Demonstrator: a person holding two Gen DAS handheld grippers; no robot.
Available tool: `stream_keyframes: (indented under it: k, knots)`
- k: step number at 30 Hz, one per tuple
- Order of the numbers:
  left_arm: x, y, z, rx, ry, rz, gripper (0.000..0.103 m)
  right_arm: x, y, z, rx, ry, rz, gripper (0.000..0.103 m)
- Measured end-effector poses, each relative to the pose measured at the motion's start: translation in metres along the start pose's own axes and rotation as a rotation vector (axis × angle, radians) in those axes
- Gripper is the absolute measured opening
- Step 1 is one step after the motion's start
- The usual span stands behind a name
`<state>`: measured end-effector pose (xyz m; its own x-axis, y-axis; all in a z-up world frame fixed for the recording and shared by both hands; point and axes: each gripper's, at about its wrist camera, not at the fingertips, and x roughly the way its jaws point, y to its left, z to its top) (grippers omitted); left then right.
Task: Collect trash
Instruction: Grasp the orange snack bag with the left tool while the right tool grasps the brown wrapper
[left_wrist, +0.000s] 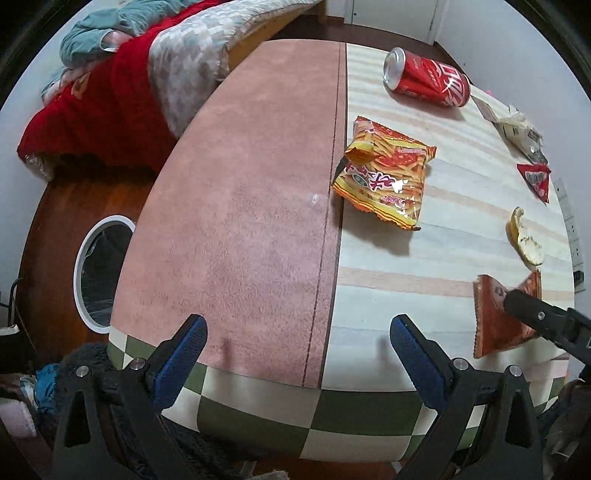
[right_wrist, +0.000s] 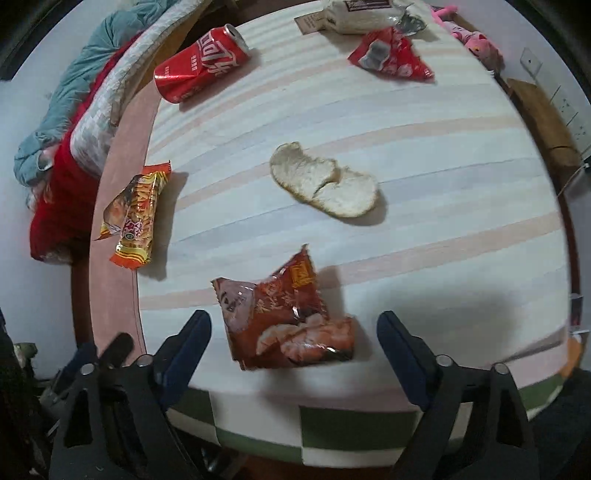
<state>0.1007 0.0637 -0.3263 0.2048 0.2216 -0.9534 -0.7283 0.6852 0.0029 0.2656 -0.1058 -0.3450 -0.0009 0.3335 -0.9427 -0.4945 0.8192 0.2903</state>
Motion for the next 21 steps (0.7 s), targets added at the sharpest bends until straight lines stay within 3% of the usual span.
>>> stream_keyframes:
  k: [2, 4, 6, 7, 12, 16, 21]
  knots:
    - [-0.003, 0.001, 0.002, 0.012, -0.004, -0.009, 0.101, -0.002, 0.011, -0.003, -0.046, -0.045, -0.012, 0.077]
    - [-0.010, 0.000, 0.010, 0.034, -0.019, -0.010, 0.101, -0.003, 0.020, -0.005, -0.085, -0.073, -0.074, 0.051]
    - [-0.014, 0.000, 0.017, 0.052, -0.037, -0.011, 0.101, -0.003, 0.022, -0.005, -0.090, -0.079, -0.076, 0.048]
    - [-0.018, -0.003, 0.025, 0.065, -0.052, -0.012, 0.101, -0.005, 0.021, -0.003, -0.089, -0.079, -0.074, 0.041]
    - [-0.021, -0.019, 0.059, 0.121, -0.082, -0.039, 0.101, -0.032, 0.022, 0.022, -0.079, -0.112, -0.046, 0.041]
    - [0.004, -0.045, 0.087, 0.195, -0.022, -0.079, 0.101, -0.049, 0.019, 0.052, -0.078, -0.124, -0.056, 0.041]
    - [0.039, -0.071, 0.106, 0.269, 0.053, -0.110, 0.100, -0.034, 0.008, 0.084, -0.070, -0.068, -0.092, 0.041]
